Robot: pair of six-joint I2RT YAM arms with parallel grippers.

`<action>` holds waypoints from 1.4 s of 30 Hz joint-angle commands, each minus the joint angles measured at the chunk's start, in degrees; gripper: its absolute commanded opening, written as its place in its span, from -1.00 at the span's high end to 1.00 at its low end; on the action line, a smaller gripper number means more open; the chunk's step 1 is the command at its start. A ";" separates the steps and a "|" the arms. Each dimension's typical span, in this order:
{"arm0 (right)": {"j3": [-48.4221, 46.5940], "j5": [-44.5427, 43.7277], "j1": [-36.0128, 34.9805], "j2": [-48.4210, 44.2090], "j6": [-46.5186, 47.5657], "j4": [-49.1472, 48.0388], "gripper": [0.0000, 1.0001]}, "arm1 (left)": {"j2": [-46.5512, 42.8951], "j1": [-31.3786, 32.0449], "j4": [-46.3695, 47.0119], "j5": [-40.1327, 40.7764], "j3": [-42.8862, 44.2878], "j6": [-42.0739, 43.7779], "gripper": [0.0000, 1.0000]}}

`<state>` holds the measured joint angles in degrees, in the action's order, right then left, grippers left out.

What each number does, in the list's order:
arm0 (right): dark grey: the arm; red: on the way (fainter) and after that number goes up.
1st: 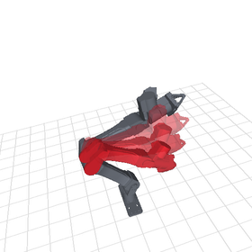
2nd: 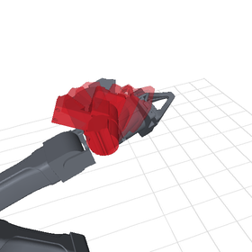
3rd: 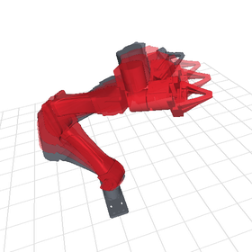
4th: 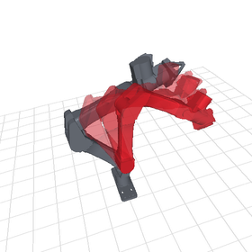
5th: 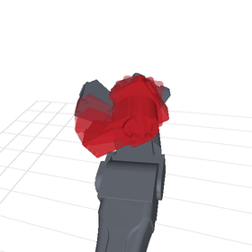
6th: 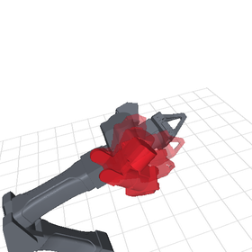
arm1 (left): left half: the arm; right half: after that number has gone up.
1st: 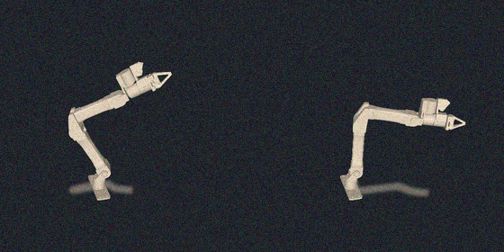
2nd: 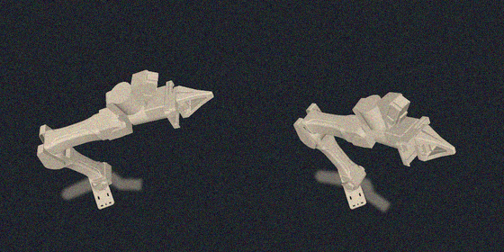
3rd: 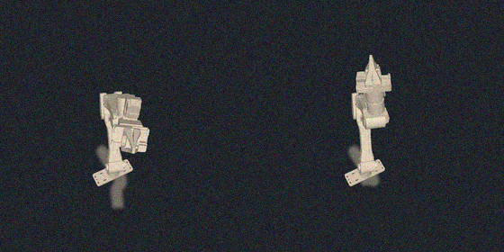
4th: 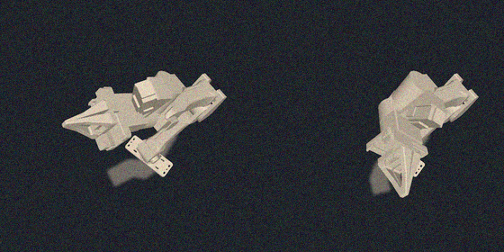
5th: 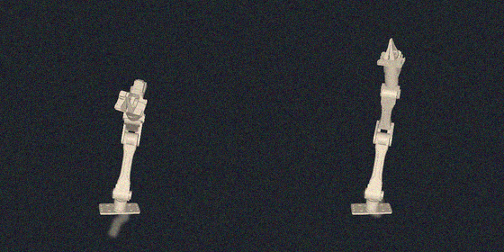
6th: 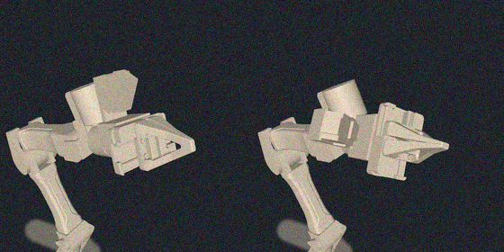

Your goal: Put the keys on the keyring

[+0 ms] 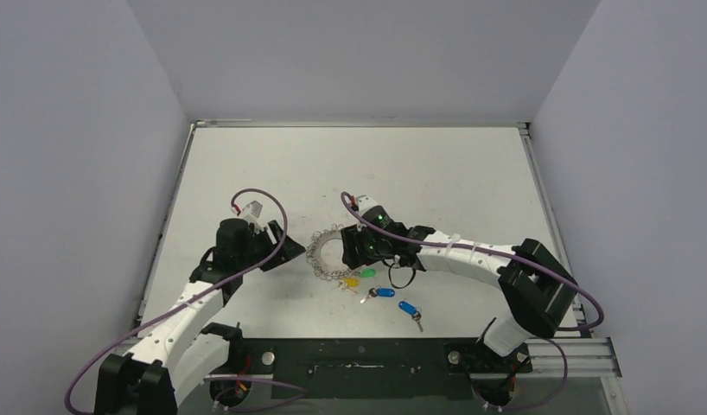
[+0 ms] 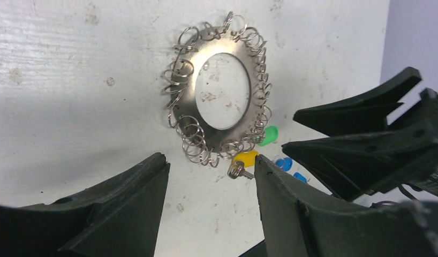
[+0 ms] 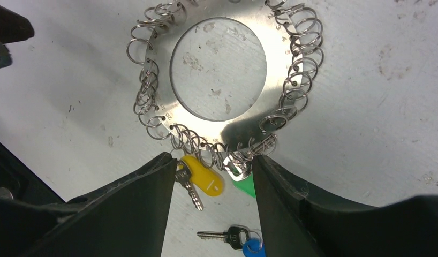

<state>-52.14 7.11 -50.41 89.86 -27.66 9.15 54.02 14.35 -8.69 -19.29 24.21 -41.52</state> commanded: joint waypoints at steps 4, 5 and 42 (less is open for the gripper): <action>-5.21 1.44 -0.90 4.30 3.39 0.23 0.04 | -11.51 -0.52 -0.62 0.69 -2.02 -0.87 -0.15; -5.74 1.77 -0.99 4.90 3.33 0.17 0.07 | -12.68 -0.55 -0.17 0.73 -2.66 -1.37 -0.15; -8.57 7.83 -1.10 11.55 2.95 -0.94 0.61 | 0.33 -0.43 5.65 -6.64 -5.38 -2.12 -0.17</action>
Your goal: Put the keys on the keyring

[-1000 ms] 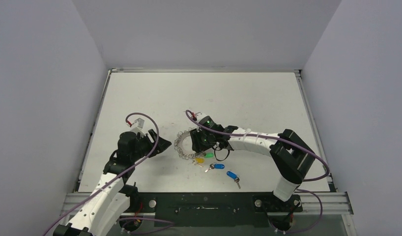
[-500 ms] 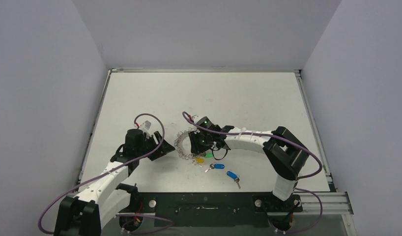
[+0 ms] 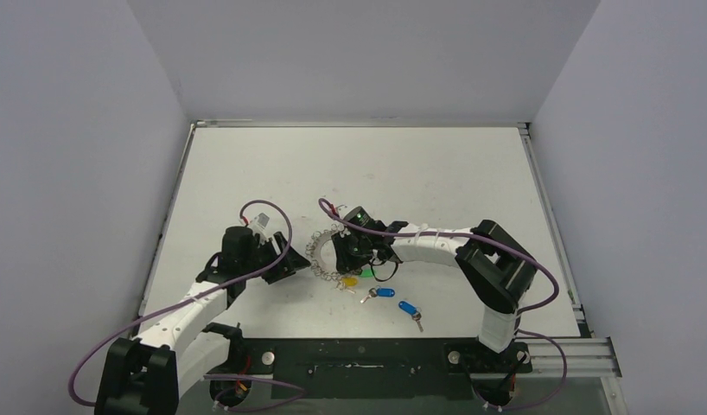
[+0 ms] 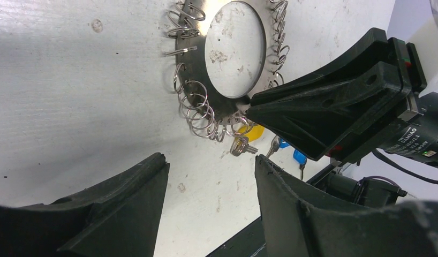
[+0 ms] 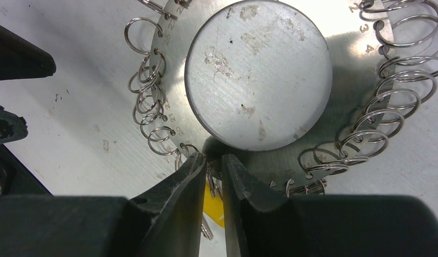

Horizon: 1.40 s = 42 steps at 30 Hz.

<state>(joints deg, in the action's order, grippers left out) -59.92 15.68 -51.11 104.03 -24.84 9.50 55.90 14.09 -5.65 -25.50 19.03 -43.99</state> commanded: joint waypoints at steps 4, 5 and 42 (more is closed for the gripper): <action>-0.50 -1.94 -0.41 -4.28 0.16 0.07 0.50 | -1.27 -0.20 3.36 -0.82 -0.39 -0.04 -0.17; -0.22 -2.71 -0.39 -4.88 0.10 0.24 0.46 | -1.06 -0.20 3.44 -0.99 -0.39 -0.12 -0.17; 5.53 9.01 4.23 -11.97 -8.23 -9.05 0.13 | -2.74 3.05 3.97 1.57 -1.35 -2.68 -0.13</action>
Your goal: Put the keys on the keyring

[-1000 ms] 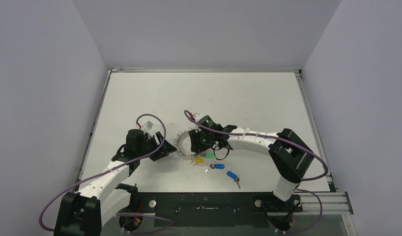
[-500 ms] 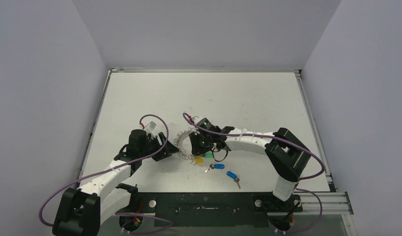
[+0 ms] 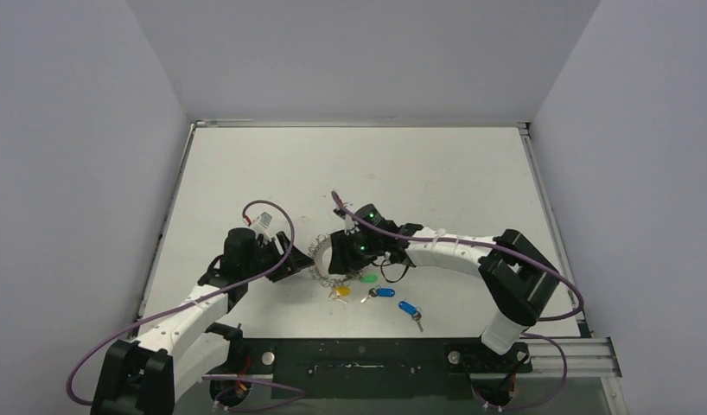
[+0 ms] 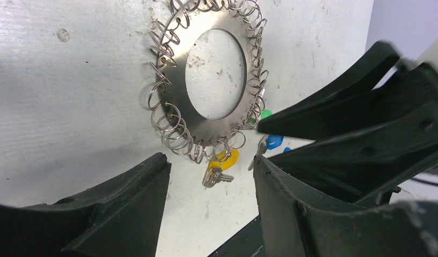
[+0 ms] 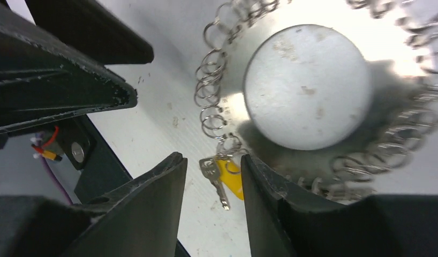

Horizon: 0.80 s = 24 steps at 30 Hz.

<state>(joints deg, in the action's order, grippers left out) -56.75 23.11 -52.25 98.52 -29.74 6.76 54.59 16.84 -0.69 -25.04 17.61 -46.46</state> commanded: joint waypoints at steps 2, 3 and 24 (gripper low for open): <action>3.90 0.73 8.99 -7.37 -4.11 -6.33 -0.01 | -1.44 0.30 -1.38 1.40 0.06 -0.17 -0.12; 4.60 0.47 10.58 -7.63 -4.30 -6.33 -0.06 | -1.33 0.30 -1.47 1.52 0.06 -0.13 -0.12; 9.22 2.81 9.27 1.11 -8.46 -9.02 0.19 | 15.22 0.53 -0.15 3.98 6.40 3.85 0.24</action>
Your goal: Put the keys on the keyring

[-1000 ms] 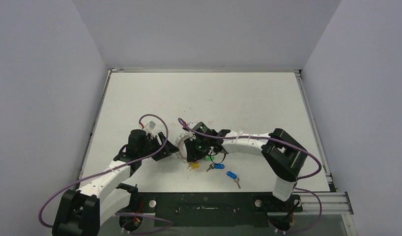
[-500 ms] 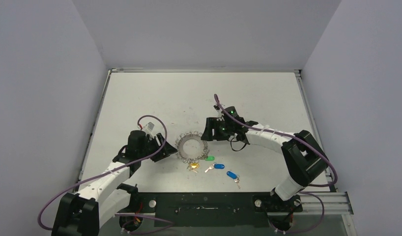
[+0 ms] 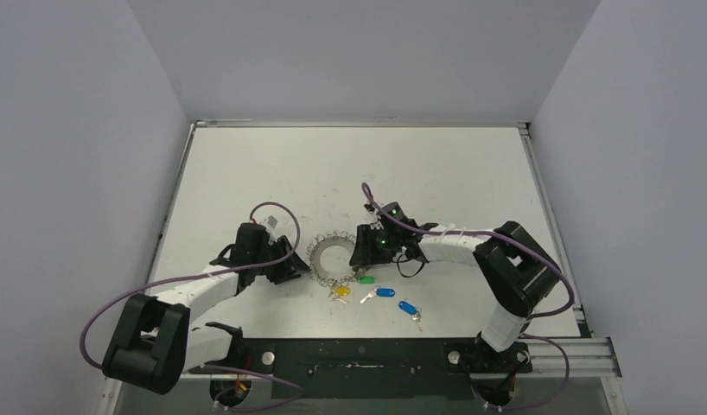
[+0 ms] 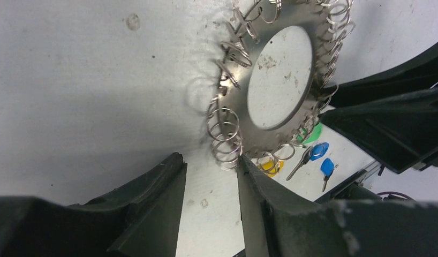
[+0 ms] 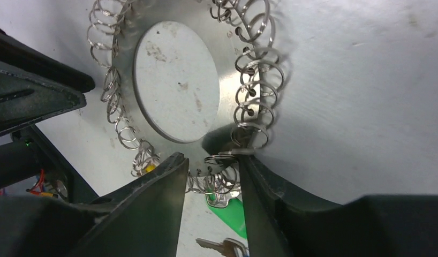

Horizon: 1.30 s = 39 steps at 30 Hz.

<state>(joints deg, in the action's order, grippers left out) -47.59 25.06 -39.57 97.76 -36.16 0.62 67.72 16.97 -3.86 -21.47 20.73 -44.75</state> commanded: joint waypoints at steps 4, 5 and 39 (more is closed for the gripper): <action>0.07 -0.28 -7.78 2.87 -5.77 -4.32 0.40 | 5.44 0.43 3.07 0.62 5.91 3.39 0.26; 0.31 -0.91 -8.71 2.76 -7.10 -4.95 0.43 | 6.47 0.43 3.07 0.73 6.97 4.01 0.27; 0.94 -4.45 -4.26 -3.34 -0.52 0.90 -0.13 | -4.15 0.08 -3.65 2.56 0.75 0.56 0.26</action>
<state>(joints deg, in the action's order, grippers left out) -47.81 22.17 -43.00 96.31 -36.71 3.03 64.29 17.15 -12.19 -17.63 21.85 -42.04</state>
